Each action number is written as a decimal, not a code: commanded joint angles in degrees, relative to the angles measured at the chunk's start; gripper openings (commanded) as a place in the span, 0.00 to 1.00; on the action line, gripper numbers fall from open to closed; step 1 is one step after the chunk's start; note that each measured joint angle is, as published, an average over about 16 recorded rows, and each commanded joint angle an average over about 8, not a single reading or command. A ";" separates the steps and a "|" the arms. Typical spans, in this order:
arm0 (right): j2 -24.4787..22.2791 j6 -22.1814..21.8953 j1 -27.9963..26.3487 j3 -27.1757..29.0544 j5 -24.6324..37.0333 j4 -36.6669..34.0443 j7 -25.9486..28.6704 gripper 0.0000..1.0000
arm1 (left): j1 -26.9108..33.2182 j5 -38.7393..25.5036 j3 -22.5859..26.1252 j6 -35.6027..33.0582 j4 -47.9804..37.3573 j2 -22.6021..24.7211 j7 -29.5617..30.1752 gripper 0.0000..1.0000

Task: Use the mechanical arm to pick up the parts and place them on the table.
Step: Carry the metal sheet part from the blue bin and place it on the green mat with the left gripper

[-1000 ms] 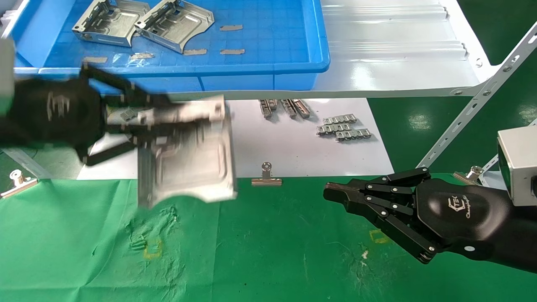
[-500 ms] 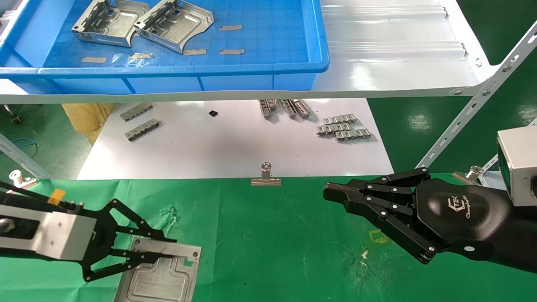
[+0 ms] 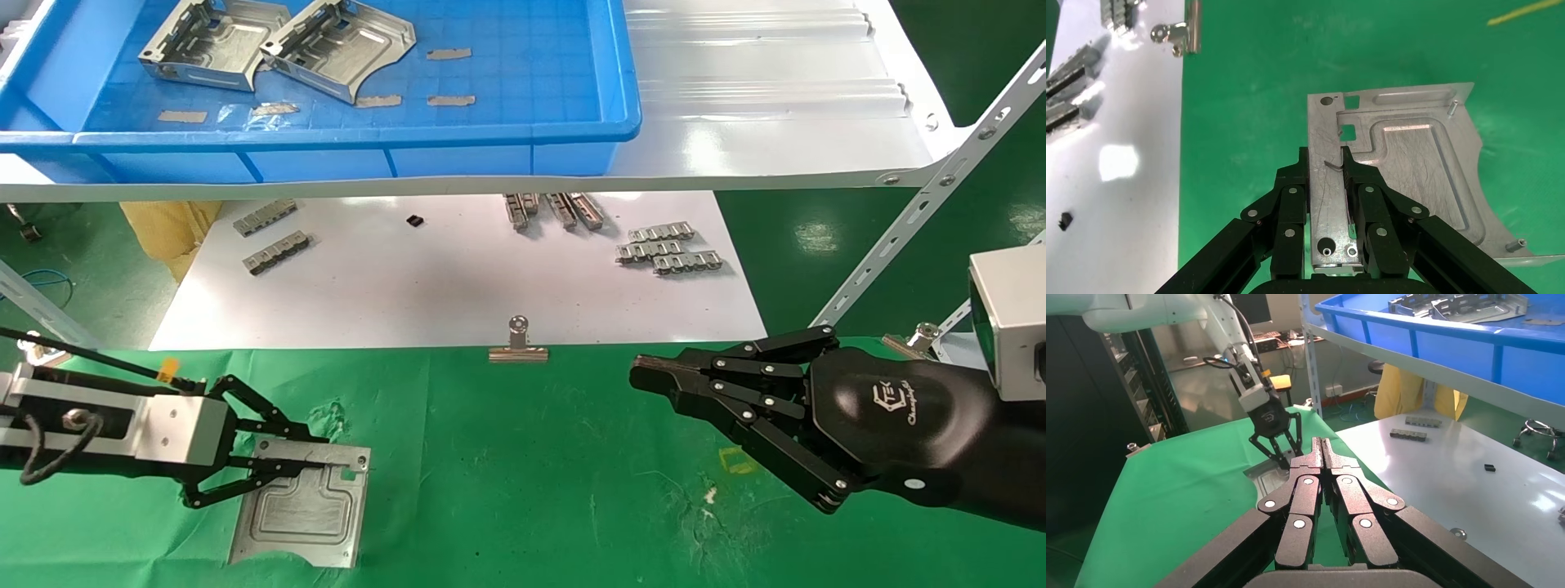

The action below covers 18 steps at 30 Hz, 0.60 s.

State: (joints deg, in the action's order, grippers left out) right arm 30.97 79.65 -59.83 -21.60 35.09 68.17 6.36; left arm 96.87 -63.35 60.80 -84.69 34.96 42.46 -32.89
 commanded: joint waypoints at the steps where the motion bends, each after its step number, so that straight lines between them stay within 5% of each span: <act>1: 0.00 0.00 0.00 0.00 0.00 0.00 0.00 0.00 | -0.21 -0.39 0.13 0.67 -0.99 0.43 -0.44 0.00; 18: 0.00 0.00 0.00 0.00 0.00 0.00 0.00 0.00 | -1.57 -3.31 0.90 6.35 -2.52 1.60 -3.70 0.04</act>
State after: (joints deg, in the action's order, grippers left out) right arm 30.97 79.65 -59.83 -21.60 35.09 68.17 6.36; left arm 95.44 -66.57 61.70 -78.63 32.43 44.03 -36.22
